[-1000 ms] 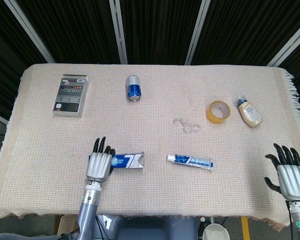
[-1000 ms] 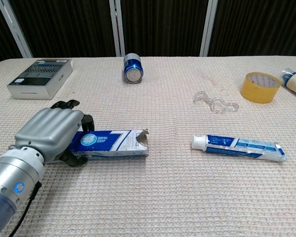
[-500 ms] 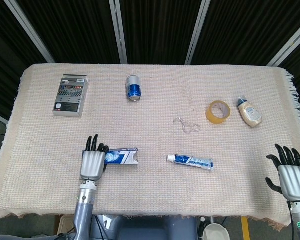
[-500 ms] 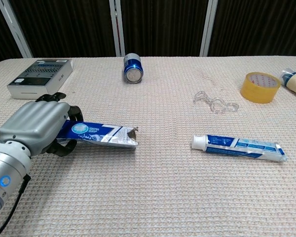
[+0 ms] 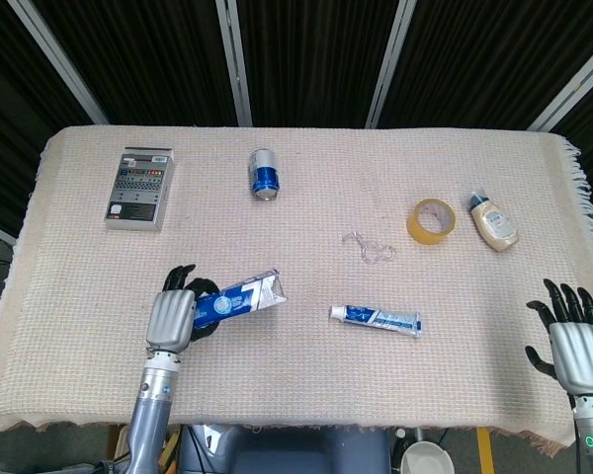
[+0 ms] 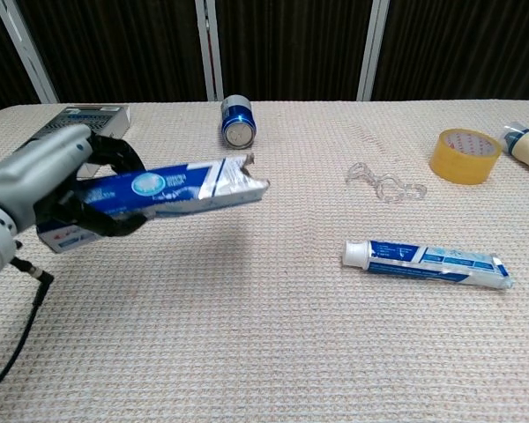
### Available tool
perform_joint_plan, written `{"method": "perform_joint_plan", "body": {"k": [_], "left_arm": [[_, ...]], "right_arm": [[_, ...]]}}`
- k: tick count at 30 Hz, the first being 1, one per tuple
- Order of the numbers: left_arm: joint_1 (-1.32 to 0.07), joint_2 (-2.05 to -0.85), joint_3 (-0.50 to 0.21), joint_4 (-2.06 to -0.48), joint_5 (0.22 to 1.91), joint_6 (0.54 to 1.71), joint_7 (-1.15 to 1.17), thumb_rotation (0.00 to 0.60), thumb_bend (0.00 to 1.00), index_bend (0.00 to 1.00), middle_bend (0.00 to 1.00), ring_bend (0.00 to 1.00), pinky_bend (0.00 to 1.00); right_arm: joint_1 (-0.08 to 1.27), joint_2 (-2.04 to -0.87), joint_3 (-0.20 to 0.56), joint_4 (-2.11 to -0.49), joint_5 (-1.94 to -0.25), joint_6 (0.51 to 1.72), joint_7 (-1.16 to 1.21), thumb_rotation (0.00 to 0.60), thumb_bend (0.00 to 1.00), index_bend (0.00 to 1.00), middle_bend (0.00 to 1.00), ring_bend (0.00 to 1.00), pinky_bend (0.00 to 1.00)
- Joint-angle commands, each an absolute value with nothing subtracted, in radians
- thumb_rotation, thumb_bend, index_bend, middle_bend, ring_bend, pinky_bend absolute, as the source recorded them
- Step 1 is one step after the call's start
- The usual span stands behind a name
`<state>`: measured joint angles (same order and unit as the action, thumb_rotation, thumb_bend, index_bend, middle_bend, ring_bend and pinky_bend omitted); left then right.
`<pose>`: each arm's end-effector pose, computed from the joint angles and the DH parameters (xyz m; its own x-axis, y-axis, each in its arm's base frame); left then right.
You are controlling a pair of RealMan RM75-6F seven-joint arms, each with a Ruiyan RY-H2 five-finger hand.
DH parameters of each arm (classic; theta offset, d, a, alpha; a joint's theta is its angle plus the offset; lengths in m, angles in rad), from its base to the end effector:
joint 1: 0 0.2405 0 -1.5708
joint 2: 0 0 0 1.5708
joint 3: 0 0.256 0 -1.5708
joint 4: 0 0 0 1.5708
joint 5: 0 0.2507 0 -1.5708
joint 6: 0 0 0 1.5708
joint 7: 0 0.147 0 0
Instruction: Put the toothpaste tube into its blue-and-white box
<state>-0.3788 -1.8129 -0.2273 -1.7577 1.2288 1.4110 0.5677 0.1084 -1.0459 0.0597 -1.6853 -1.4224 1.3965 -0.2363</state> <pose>-0.1021 0.2515 -0.0535 0.0933 0.0653 0.9935 0.9918 -0.0934 -0.0870 -0.3275 -0.1960 0.1319 0.5887 -0.0796 0.8044 -0.8057 0.0235 0.5919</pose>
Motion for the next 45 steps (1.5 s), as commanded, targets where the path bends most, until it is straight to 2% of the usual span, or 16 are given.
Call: {"method": "perform_joint_plan", "body": {"k": [1,10,15,20,25,31,38,45], "left_arm": [[-0.362,-1.749,-0.258,-1.838,1.237,1.43,0.524,0.6,0.37,0.47,0.47,0.14,0.12],[-0.339,-1.572,-0.292,-2.044,1.212,1.42,0.486,0.6,0.38,0.44,0.45,0.14,0.12],[-0.337,-1.433,-0.307,-2.178,1.183,1.391,0.509,0.6,0.37,0.43,0.44,0.14,0.12],[-0.342,-1.265,-0.338,-2.346,1.064,1.318,0.474,0.6,0.33,0.42,0.42,0.14,0.12],[-0.353,-1.159,-0.367,-2.356,1.032,1.212,0.289,0.6,0.32,0.41,0.41,0.12,0.12],[-0.35,-1.07,-0.37,-2.356,1.05,1.164,0.162,0.6,0.31,0.41,0.41,0.12,0.12],[-0.358,-1.014,-0.356,-2.356,1.051,1.131,0.078,0.6,0.3,0.42,0.41,0.12,0.12],[-0.366,-0.988,-0.317,-2.356,1.054,1.149,0.101,0.6,0.29,0.42,0.41,0.12,0.12]], "right_arm": [[0.116,-1.041,0.066,-1.707,-1.423,1.397,-0.26,0.6,0.25,0.29,0.07,0.03,0.0],[0.144,-1.086,0.072,-1.739,-1.436,1.396,-0.406,0.6,0.25,0.29,0.07,0.03,0.0],[0.179,-1.117,0.071,-1.778,-1.415,1.333,-0.433,0.6,0.25,0.29,0.07,0.03,0.0],[0.226,-1.149,0.071,-1.844,-1.383,1.255,-0.481,0.6,0.25,0.29,0.11,0.03,0.0],[0.278,-1.178,0.082,-1.925,-1.265,1.179,-0.602,0.6,0.25,0.29,0.13,0.03,0.0],[0.335,-1.23,0.107,-1.958,-1.121,1.148,-0.701,0.6,0.25,0.29,0.15,0.04,0.0],[0.4,-1.31,0.138,-1.946,-1.006,1.159,-0.773,0.6,0.25,0.3,0.18,0.04,0.0],[0.457,-1.402,0.156,-1.884,-0.927,1.151,-0.774,0.6,0.25,0.3,0.18,0.04,0.0]]}}
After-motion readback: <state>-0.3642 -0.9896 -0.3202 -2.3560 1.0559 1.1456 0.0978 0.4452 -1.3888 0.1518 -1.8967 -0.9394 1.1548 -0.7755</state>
